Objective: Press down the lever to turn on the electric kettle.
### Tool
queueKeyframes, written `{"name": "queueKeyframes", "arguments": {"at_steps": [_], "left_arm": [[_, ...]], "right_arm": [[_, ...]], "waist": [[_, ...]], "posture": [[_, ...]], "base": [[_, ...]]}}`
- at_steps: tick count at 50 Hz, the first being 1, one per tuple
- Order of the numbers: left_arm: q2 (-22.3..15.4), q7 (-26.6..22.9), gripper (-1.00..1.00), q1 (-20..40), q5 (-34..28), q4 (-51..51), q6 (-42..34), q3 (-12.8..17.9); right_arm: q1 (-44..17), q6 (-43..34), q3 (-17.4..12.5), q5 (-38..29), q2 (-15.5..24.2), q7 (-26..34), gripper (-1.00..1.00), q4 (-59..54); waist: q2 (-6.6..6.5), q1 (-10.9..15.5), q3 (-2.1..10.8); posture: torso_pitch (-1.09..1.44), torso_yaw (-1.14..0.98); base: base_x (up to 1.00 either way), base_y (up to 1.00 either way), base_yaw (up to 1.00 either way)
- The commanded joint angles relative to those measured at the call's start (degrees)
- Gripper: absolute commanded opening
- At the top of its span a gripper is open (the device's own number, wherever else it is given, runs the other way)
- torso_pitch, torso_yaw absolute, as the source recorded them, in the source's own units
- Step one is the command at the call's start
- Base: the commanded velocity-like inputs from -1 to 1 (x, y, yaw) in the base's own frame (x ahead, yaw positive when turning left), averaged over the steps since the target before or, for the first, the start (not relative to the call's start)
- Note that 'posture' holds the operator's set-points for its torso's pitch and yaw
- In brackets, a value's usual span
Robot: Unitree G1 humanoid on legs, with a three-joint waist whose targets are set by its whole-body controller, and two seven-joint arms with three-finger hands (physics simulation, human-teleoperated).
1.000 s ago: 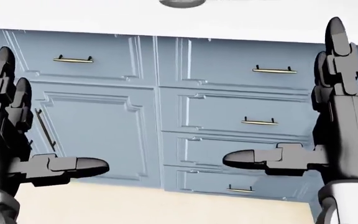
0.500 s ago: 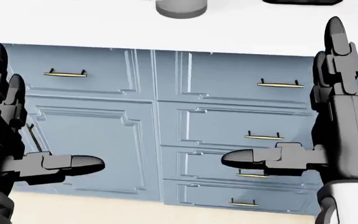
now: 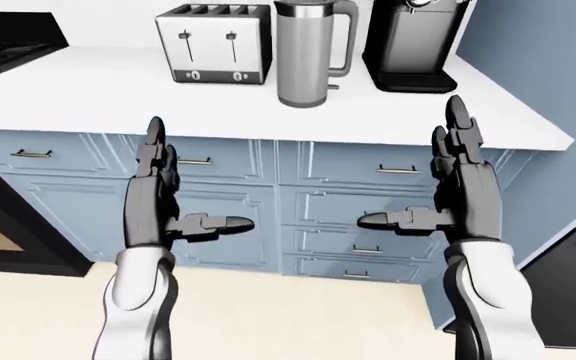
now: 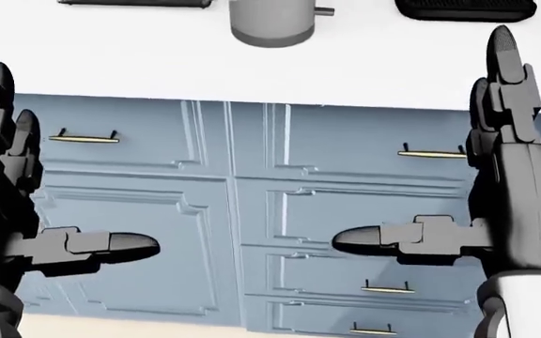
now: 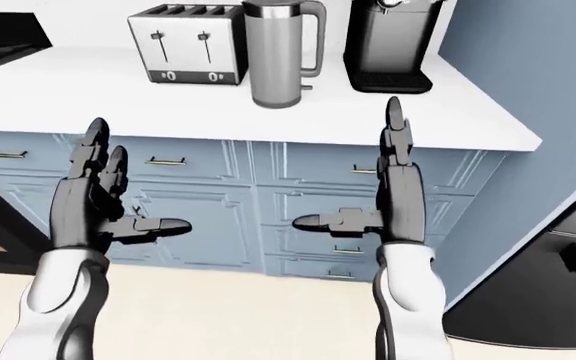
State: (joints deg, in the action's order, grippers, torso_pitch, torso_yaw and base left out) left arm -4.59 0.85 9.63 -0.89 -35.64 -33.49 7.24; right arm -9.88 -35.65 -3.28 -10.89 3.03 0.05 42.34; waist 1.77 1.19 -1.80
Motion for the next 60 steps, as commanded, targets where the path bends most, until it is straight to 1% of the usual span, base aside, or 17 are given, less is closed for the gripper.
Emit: {"name": "queueKeyframes", "arguments": {"at_steps": [1, 2, 3, 4, 7, 12, 15, 23, 27, 36, 40, 41, 49, 53, 54, 56, 60], "left_arm": [[0.0, -0.1, 1.00, 1.1, 0.1, -1.5, 1.5, -0.3], [0.0, -0.2, 1.00, 1.1, 0.1, -1.5, 1.6, -0.3], [0.0, -0.2, 1.00, 0.9, 0.1, -1.4, 1.8, -0.2], [0.0, -0.2, 1.00, 0.8, 0.1, -1.5, 1.7, -0.2], [0.0, -0.2, 1.00, 0.7, 0.0, -1.6, 1.9, -0.4], [0.0, -0.5, 1.00, 0.3, -0.9, -1.5, 2.4, -1.0], [0.1, -0.8, 1.00, 0.4, -0.9, -1.5, 2.2, -0.7], [0.2, -0.9, 1.00, 0.1, -0.9, -1.5, 2.7, -0.6], [0.2, -0.9, 1.00, 0.2, -0.9, -1.9, 2.2, -0.5], [0.1, -1.0, 1.00, 0.4, -1.0, -2.3, 1.7, -0.4], [0.1, -1.1, 1.00, 0.4, -1.1, -2.7, 1.5, -0.4], [0.1, -1.1, 1.00, 0.4, -1.1, -2.7, 1.5, -0.4], [0.2, -1.0, 1.00, 0.2, -1.0, -2.5, 1.9, -0.3], [0.1, -0.9, 1.00, 0.3, -1.0, -2.8, 1.5, -0.3], [0.1, -0.9, 1.00, 0.3, -1.0, -2.7, 1.6, -0.3], [0.1, -0.9, 1.00, 0.3, -1.0, -2.8, 1.6, -0.3], [0.1, -0.9, 1.00, 0.4, -1.0, -2.8, 1.5, -0.3]], "right_arm": [[-0.8, 1.2, -0.5, -0.5, 0.3, -0.2, 1.00, 1.2], [-0.8, 1.2, -0.5, -0.5, 0.3, -0.2, 1.00, 1.2], [-0.8, 1.1, -0.5, -0.5, 0.3, -0.2, 1.00, 1.3], [-0.8, 1.2, -0.5, -0.6, 0.3, -0.2, 1.00, 1.3], [-0.7, 1.6, 0.0, -0.9, 0.1, -0.2, 1.00, 0.9], [-0.6, 1.3, 0.3, -1.3, -0.1, 0.0, 1.00, 1.4], [-0.6, 1.7, 0.6, -1.5, -0.2, 0.0, 1.00, 1.0], [-0.6, 1.3, 0.7, -2.2, -0.2, 0.5, 1.00, 1.5], [-0.7, 1.2, 0.7, -2.5, -0.2, 0.7, 1.00, 1.7], [-1.0, 1.1, 0.9, -2.8, -0.3, 1.0, 1.00, 1.7], [-1.0, 1.1, 1.0, -2.9, -0.4, 1.1, 1.00, 1.7], [-1.0, 1.2, 1.0, -2.9, -0.4, 1.1, 1.00, 1.6], [-0.8, 1.3, 1.3, -3.0, -0.5, 1.2, 1.00, 1.6], [-0.8, 1.3, 1.3, -3.1, -0.5, 1.2, 1.00, 1.7], [-0.8, 1.3, 1.3, -3.1, -0.5, 1.3, 1.00, 1.7], [-0.9, 1.2, 1.3, -3.1, -0.5, 1.3, 1.00, 1.8], [-0.9, 1.2, 1.2, -3.1, -0.5, 1.3, 1.00, 1.7]], "waist": [[0.82, -0.2, 1.12], [3.01, -0.4, 1.89], [0.08, -1.0, 1.33], [1.31, -0.8, 1.14], [0.31, -1.2, 1.18], [-3.18, -1.5, 0.10], [-6.66, -2.0, 1.76], [-2.92, -0.8, 0.53], [2.08, -0.5, 1.38], [-1.80, -1.1, 0.11], [-7.28, -1.6, 1.17], [-5.19, -0.9, 0.98], [-2.52, -0.6, 0.43], [2.44, -0.6, 1.12], [0.05, -1.1, 0.92], [0.90, -1.1, 0.83], [-1.11, -1.1, 0.42]], "posture": [[0.00, 0.00], [0.00, 0.00], [0.00, 0.00], [0.00, 0.00], [0.00, 0.00], [0.00, 0.00], [0.00, 0.00], [0.00, 0.00], [0.00, 0.00], [0.00, 0.00], [0.00, 0.00], [0.00, 0.00], [0.00, 0.00], [0.00, 0.00], [0.00, 0.00], [0.00, 0.00], [0.00, 0.00]], "base": [[0.11, 0.00, 0.00], [0.12, 0.00, 0.00], [0.12, 0.00, 0.00], [0.12, 0.00, 0.00], [0.12, 0.00, 0.00], [0.12, 0.00, 0.00], [0.12, 0.00, 0.00], [0.12, 0.00, 0.00], [0.12, 0.00, 0.00], [0.12, 0.00, 0.00], [0.12, 0.00, 0.00], [0.12, 0.00, 0.00], [0.12, 0.00, 0.00], [0.11, 0.00, 0.00], [0.12, 0.00, 0.00], [0.12, 0.00, 0.00], [0.12, 0.00, 0.00]]}}
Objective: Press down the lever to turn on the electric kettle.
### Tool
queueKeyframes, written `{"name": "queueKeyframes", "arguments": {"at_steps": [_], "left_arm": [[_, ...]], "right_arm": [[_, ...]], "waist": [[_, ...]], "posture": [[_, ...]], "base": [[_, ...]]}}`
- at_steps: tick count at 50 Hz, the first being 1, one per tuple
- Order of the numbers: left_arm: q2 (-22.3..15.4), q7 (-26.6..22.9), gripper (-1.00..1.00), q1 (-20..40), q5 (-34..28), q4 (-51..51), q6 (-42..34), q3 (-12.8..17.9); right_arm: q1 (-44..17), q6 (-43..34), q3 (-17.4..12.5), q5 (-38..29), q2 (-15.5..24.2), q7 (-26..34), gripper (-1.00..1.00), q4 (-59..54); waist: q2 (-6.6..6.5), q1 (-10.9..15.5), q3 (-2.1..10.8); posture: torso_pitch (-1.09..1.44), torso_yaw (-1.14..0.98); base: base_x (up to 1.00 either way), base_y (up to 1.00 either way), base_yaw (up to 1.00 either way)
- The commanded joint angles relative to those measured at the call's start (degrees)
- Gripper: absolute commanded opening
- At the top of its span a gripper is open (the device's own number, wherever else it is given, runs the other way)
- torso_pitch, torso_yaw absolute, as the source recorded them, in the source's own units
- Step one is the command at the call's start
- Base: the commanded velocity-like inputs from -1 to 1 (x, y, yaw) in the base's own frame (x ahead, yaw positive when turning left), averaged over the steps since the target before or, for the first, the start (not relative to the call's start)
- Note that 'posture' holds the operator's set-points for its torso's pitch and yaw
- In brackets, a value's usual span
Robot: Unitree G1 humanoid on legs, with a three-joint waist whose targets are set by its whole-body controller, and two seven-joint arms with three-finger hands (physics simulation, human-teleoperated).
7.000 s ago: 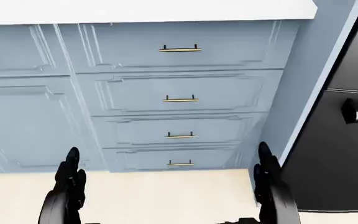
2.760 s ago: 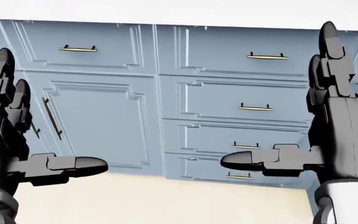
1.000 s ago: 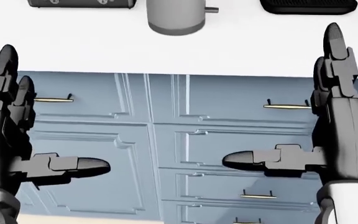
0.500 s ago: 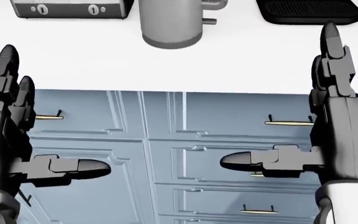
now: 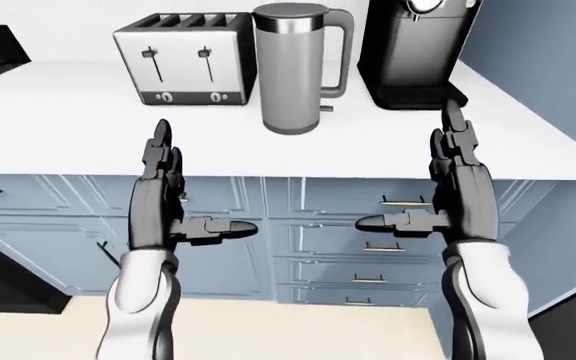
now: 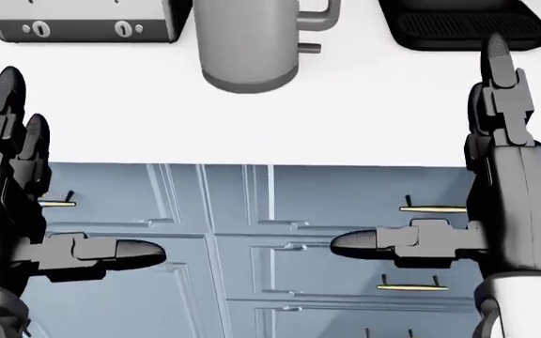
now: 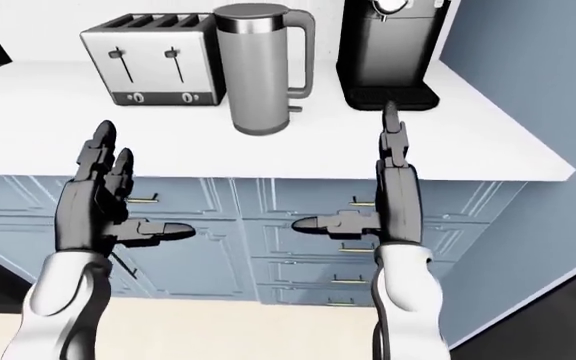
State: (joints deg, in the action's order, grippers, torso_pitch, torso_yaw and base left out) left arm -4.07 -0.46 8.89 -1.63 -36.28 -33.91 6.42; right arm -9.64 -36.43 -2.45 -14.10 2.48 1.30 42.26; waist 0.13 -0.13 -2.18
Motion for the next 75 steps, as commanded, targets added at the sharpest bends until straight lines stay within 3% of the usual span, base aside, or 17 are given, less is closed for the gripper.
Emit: {"name": "queueKeyframes", "arguments": {"at_steps": [1, 5, 14, 18, 19, 24, 28, 31, 39, 43, 52, 56, 57, 58, 62, 68, 75], "left_arm": [[-0.4, 0.4, 1.00, 1.1, -0.3, -2.2, 1.9, 0.5], [-0.5, 0.4, 1.00, 1.1, -0.3, -2.6, 1.6, 0.5], [-0.5, 0.4, 1.00, 1.1, -0.3, -2.2, 2.0, 0.6], [-0.4, 0.4, 1.00, 1.0, -0.3, -1.8, 2.4, 0.7], [-0.5, 0.4, 1.00, 1.1, -0.3, -1.8, 2.3, 0.7], [-0.5, 0.4, 1.00, 1.2, -0.2, -2.0, 1.9, 0.8], [-0.6, 0.4, 1.00, 1.5, -0.2, -2.1, 1.7, 0.8], [-0.8, 0.4, 1.00, 1.8, -0.1, -2.5, 1.2, 0.9], [-0.9, 0.4, 1.00, 2.1, 0.0, -2.3, 1.1, 1.0], [-0.8, 0.4, 1.00, 1.8, 0.0, -2.2, 1.5, 1.0], [-0.5, 0.4, 1.00, 1.1, -0.2, -1.8, 2.3, 0.6], [-0.6, 0.4, 1.00, 1.2, 0.0, -1.9, 2.2, 0.8], [-0.5, 0.4, 1.00, 1.1, 0.0, -1.7, 2.5, 0.9], [-0.5, 0.4, 1.00, 1.0, 0.0, -1.4, 2.8, 0.9], [-0.5, 0.4, 1.00, 0.9, 0.0, -1.5, 2.8, 0.8], [-0.5, 0.4, 1.00, 0.9, 0.0, -1.2, 3.0, 0.9], [-0.5, 0.4, 1.00, 0.8, 0.0, -1.4, 3.1, 0.8]], "right_arm": [[-1.2, 1.9, 0.5, 0.1, 0.0, 0.0, 1.00, 1.8], [-1.2, 1.8, 0.6, 0.0, 0.0, 0.1, 1.00, 1.9], [-1.2, 2.0, 0.6, -0.1, 0.0, 0.1, 1.00, 1.7], [-1.1, 2.3, 0.6, 0.0, 0.0, 0.1, 1.00, 1.6], [-1.1, 2.3, 0.6, 0.0, 0.0, 0.2, 1.00, 1.6], [-0.8, 2.8, 0.6, 0.1, -0.1, 0.2, 1.00, 1.3], [-0.8, 2.5, 0.6, 0.1, -0.1, 0.2, 1.00, 1.6], [-0.7, 2.8, 0.5, 0.2, -0.1, 0.2, 1.00, 1.3], [-0.6, 3.0, 0.6, 0.2, -0.1, 0.2, 1.00, 1.2], [-0.7, 2.8, 0.8, 0.1, -0.2, 0.2, 1.00, 1.4], [-0.7, 2.7, 1.1, -0.2, -0.3, 0.3, 1.00, 1.4], [-0.8, 2.8, 1.2, -0.3, -0.3, 0.4, 1.00, 1.3], [-0.8, 2.8, 1.2, -0.3, -0.3, 0.4, 1.00, 1.2], [-0.8, 2.8, 1.3, -0.3, -0.3, 0.4, 1.00, 1.2], [-0.8, 2.6, 1.4, -0.4, -0.3, 0.6, 1.00, 1.4], [-1.0, 2.6, 1.4, -0.4, -0.4, 0.6, 1.00, 1.4], [-0.9, 2.6, 1.5, -0.5, -0.4, 0.7, 1.00, 1.4]], "waist": [[-0.07, 0.1, 0.46], [-5.34, -0.3, 1.42], [-1.09, 0.6, 0.87], [4.62, 0.7, 2.05], [1.86, 0.0, 1.36], [1.34, 0.2, 1.16], [-1.53, -0.1, 0.36], [-5.01, -0.6, 1.80], [-1.30, 0.5, 0.77], [3.84, 0.7, 1.69], [-0.39, 0.1, 0.38], [-6.28, -0.2, 1.74], [-3.45, 0.6, 1.02], [-4.43, 0.2, 0.93], [-2.79, 0.6, 1.33], [3.17, 0.9, 1.47], [0.89, 0.2, 0.91]], "posture": [[0.00, 0.00], [0.00, 0.00], [0.00, 0.00], [0.00, 0.00], [0.00, 0.00], [0.00, 0.00], [0.00, 0.00], [0.00, 0.00], [0.00, 0.00], [0.00, 0.00], [0.00, 0.00], [0.00, 0.00], [0.00, 0.00], [0.00, 0.00], [0.00, 0.00], [0.00, 0.00], [0.00, 0.00]], "base": [[0.12, 0.00, 0.00], [0.12, 0.00, 0.00], [0.12, 0.00, 0.00], [0.12, 0.00, 0.00], [0.12, 0.00, 0.00], [0.12, 0.00, 0.00], [0.12, 0.00, 0.00], [0.12, 0.00, 0.00], [0.12, 0.00, 0.00], [0.12, 0.00, 0.00], [0.12, 0.00, 0.00], [0.12, 0.00, 0.00], [0.12, 0.00, 0.00], [0.12, 0.00, 0.00], [0.12, 0.00, 0.00], [0.12, 0.00, 0.00], [0.12, 0.00, 0.00]]}}
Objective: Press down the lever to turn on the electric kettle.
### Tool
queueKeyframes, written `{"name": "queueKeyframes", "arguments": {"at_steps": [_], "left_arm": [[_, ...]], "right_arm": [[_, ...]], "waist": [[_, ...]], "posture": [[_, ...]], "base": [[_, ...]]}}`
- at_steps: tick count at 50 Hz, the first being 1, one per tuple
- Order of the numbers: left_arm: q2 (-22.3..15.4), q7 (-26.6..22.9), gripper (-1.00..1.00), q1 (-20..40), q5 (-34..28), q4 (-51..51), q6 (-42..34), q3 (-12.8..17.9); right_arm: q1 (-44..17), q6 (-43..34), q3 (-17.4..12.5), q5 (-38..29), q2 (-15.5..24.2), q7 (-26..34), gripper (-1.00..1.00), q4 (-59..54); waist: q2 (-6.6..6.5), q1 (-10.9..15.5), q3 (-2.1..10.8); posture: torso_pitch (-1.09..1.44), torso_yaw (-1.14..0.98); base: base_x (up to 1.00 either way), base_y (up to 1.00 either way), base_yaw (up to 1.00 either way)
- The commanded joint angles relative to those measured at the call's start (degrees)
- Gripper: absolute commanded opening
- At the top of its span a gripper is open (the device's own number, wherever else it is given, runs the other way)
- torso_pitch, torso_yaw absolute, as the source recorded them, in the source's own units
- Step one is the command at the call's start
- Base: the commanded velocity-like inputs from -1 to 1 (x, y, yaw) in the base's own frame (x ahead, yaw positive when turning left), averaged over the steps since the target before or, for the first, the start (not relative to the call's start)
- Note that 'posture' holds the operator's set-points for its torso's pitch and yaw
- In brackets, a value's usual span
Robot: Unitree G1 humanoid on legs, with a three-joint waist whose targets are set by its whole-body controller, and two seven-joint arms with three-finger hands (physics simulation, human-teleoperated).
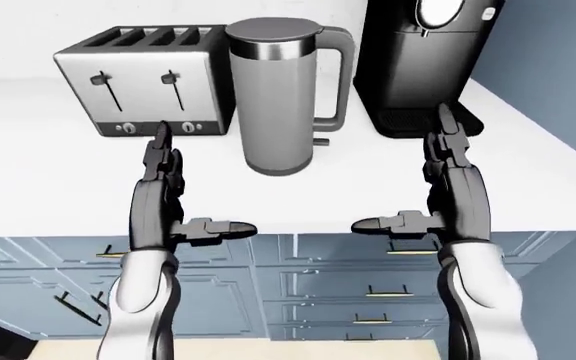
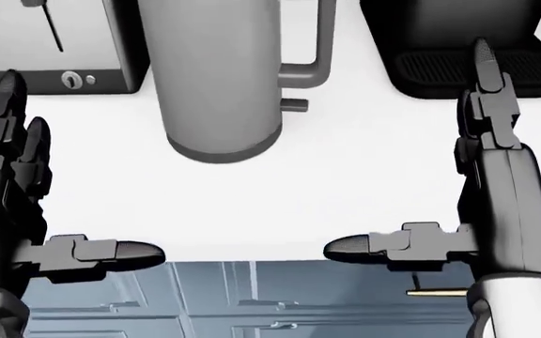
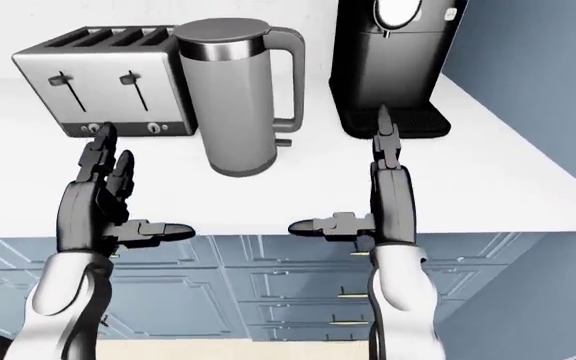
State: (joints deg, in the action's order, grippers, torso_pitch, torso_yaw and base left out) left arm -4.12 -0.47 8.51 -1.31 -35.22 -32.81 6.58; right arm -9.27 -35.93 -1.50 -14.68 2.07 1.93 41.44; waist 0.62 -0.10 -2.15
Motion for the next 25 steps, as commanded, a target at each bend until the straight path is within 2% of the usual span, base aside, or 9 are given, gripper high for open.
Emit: {"name": "queueKeyframes", "arguments": {"at_steps": [1, 4, 6, 15, 17, 19, 20, 21, 25], "left_arm": [[-0.5, 0.4, 1.00, 1.2, -0.3, -2.5, 1.9, 0.7], [-0.4, 0.4, 1.00, 1.1, -0.2, -2.4, 2.1, 0.7], [-0.5, 0.4, 1.00, 1.1, -0.3, -2.7, 1.8, 0.7], [-0.5, 0.4, 1.00, 1.1, -0.2, -2.5, 2.0, 0.8], [-0.4, 0.4, 1.00, 1.0, -0.3, -2.5, 2.1, 0.7], [-0.5, 0.4, 1.00, 1.1, -0.3, -2.5, 2.0, 0.7], [-0.5, 0.4, 1.00, 1.1, -0.2, -2.6, 2.0, 0.8], [-0.4, 0.4, 1.00, 1.0, -0.3, -2.6, 2.0, 0.7], [-0.5, 0.4, 1.00, 1.1, -0.2, -2.6, 1.9, 0.8]], "right_arm": [[-1.3, 2.0, 0.6, 0.1, 0.0, 0.1, 1.00, 2.3], [-1.3, 2.0, 0.7, 0.0, -0.1, 0.1, 1.00, 2.3], [-1.2, 2.0, 0.7, 0.0, -0.1, 0.1, 1.00, 2.4], [-1.1, 2.0, 0.9, -0.1, -0.2, 0.3, 1.00, 2.6], [-1.1, 2.0, 1.0, -0.2, -0.2, 0.3, 1.00, 2.6], [-1.1, 1.9, 1.0, -0.2, -0.2, 0.3, 1.00, 2.7], [-1.2, 1.9, 0.9, -0.2, -0.2, 0.3, 1.00, 2.7], [-1.1, 1.8, 0.9, -0.2, -0.2, 0.4, 1.00, 2.8], [-1.1, 2.0, 0.8, 0.0, -0.2, 0.4, 1.00, 2.8]], "waist": [[-0.16, 0.2, 0.59], [-2.49, -0.1, 0.37], [-6.04, -0.2, 1.37], [-1.55, 0.6, 0.75], [0.43, 0.8, 0.92], [4.27, 0.6, 2.06], [1.25, 0.1, 1.35], [2.40, 0.4, 1.21], [0.82, 0.1, 1.02]], "posture": [[0.00, 0.00], [0.00, 0.00], [0.00, 0.00], [0.00, 0.00], [0.00, 0.00], [0.00, 0.00], [0.00, 0.00], [0.00, 0.00], [0.00, 0.00]], "base": [[0.12, 0.00, 0.00], [0.11, 0.00, 0.00], [0.12, 0.00, 0.00], [0.12, 0.00, 0.00], [0.12, 0.00, 0.00], [0.12, 0.00, 0.00], [0.12, 0.00, 0.00], [0.12, 0.00, 0.00], [0.12, 0.00, 0.00]]}}
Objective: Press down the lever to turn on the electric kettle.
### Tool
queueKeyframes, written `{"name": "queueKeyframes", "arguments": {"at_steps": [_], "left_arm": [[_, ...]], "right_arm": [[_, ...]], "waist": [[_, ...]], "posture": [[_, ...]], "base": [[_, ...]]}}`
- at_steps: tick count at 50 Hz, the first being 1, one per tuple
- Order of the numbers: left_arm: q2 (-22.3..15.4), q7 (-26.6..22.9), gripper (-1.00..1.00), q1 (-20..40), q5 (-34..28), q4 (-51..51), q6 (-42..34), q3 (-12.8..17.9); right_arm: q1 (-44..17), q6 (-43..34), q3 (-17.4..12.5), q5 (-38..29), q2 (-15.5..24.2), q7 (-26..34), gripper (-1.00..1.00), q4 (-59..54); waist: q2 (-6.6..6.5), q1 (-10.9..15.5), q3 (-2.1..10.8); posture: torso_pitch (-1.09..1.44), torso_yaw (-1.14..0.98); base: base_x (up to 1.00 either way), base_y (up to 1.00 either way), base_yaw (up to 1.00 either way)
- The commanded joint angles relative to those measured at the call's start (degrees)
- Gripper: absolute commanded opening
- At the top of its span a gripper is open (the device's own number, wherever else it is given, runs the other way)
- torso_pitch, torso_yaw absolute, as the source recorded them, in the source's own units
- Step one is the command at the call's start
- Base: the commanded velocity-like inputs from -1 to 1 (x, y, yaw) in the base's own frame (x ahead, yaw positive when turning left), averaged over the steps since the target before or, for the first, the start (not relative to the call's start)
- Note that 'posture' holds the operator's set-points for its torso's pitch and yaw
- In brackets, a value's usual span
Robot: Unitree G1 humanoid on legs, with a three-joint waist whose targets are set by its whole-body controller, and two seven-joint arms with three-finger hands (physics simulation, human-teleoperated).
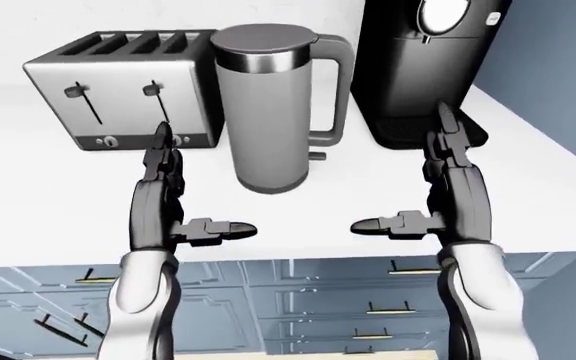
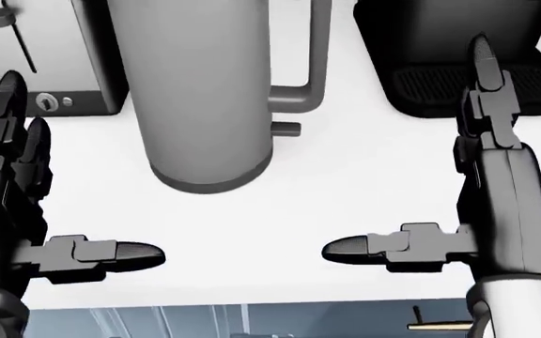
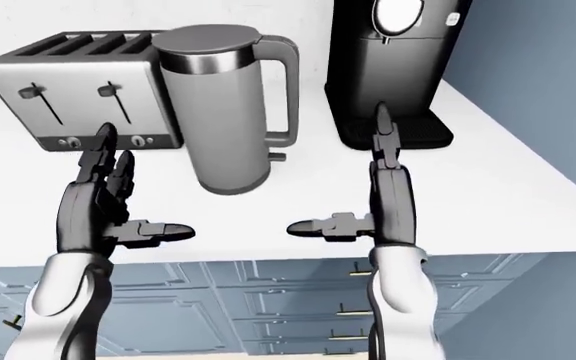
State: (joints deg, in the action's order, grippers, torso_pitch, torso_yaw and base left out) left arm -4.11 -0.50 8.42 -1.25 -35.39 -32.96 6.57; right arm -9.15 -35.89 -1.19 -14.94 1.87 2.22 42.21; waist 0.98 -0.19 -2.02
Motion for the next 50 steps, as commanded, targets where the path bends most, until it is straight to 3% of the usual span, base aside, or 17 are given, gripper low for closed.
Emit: {"name": "queueKeyframes", "arguments": {"at_steps": [1, 3, 5, 6, 7, 8, 9, 14, 15, 17, 18, 25, 50], "left_arm": [[-0.5, 0.5, 1.00, 1.2, -0.3, -2.4, 2.0, 0.7], [-0.5, 0.5, 1.00, 1.2, -0.3, -2.5, 1.9, 0.8], [-0.5, 0.5, 1.00, 1.2, -0.3, -2.6, 1.9, 0.7], [-0.5, 0.5, 1.00, 1.2, -0.3, -2.4, 2.0, 0.7], [-0.5, 0.5, 1.00, 1.2, -0.3, -2.4, 2.1, 0.7], [-0.5, 0.5, 1.00, 1.2, -0.3, -2.4, 2.0, 0.8], [-0.5, 0.5, 1.00, 1.3, -0.3, -2.6, 1.8, 0.8], [-0.4, 0.5, 1.00, 1.1, -0.3, -2.6, 1.9, 0.8], [-0.4, 0.5, 1.00, 1.1, -0.3, -2.6, 2.0, 0.7], [-0.4, 0.5, 1.00, 1.1, -0.3, -2.7, 1.9, 0.7], [-0.4, 0.5, 1.00, 1.1, -0.3, -2.6, 1.9, 0.7], [-0.4, 0.4, 1.00, 0.9, -0.1, -2.7, 2.1, 0.9], [-0.5, 0.5, 1.00, 0.9, -0.1, -2.4, 2.4, 1.0]], "right_arm": [[-1.2, 2.2, 0.6, 0.3, -0.1, 0.1, 1.00, 1.8], [-1.3, 2.1, 0.6, 0.3, 0.0, 0.1, 1.00, 1.8], [-1.3, 2.1, 0.6, 0.3, 0.0, 0.1, 1.00, 1.8], [-1.3, 2.1, 0.6, 0.3, 0.0, 0.1, 1.00, 1.8], [-1.3, 2.1, 0.6, 0.3, 0.0, 0.1, 1.00, 1.8], [-1.3, 2.1, 0.7, 0.3, 0.0, 0.1, 1.00, 1.8], [-1.3, 2.2, 0.7, 0.3, 0.0, 0.1, 1.00, 1.7], [-1.0, 2.9, 0.8, 0.9, -0.1, 0.1, 1.00, 1.7], [-1.0, 2.9, 0.7, 0.9, -0.1, 0.1, 1.00, 1.8], [-1.0, 3.0, 0.8, 0.9, -0.1, 0.2, 1.00, 1.9], [-1.1, 3.0, 0.9, 0.9, -0.1, 0.2, 1.00, 2.0], [-1.1, 3.0, 1.7, 0.5, -0.3, 0.7, 1.00, 2.7], [-1.2, 3.8, 5.1, -0.1, -2.0, 2.0, 1.00, 2.1]], "waist": [[-0.19, 0.2, 0.58], [-1.56, 0.1, 0.09], [-3.88, -0.2, 0.33], [-5.82, -0.3, 0.95], [-5.99, -0.5, 1.64], [-4.89, 0.4, 0.95], [-5.33, 0.1, 0.54], [-2.47, 0.5, 0.72], [-1.65, 0.7, 0.47], [1.18, 1.2, 1.10], [-0.07, 1.2, 0.66], [-1.03, 0.8, 2.01], [-1.34, 0.3, 2.09]], "posture": [[0.00, 0.00], [0.00, 0.00], [0.00, 0.00], [0.00, 0.00], [0.00, 0.00], [0.00, 0.00], [0.00, 0.00], [0.00, 0.00], [0.00, 0.00], [0.00, 0.00], [0.00, 0.00], [0.00, 0.00], [0.00, 0.00]], "base": [[0.12, 0.00, 0.00], [0.12, 0.00, 0.00], [0.12, 0.00, 0.00], [0.12, 0.00, 0.00], [0.11, 0.00, 0.00], [0.12, 0.00, 0.00], [0.12, 0.00, 0.00], [0.03, 0.00, 0.00], [0.00, 0.00, 0.00], [0.00, 0.00, 0.00], [0.00, 0.00, 0.00], [0.00, 0.00, 0.00], [0.00, 0.00, 0.00]]}}
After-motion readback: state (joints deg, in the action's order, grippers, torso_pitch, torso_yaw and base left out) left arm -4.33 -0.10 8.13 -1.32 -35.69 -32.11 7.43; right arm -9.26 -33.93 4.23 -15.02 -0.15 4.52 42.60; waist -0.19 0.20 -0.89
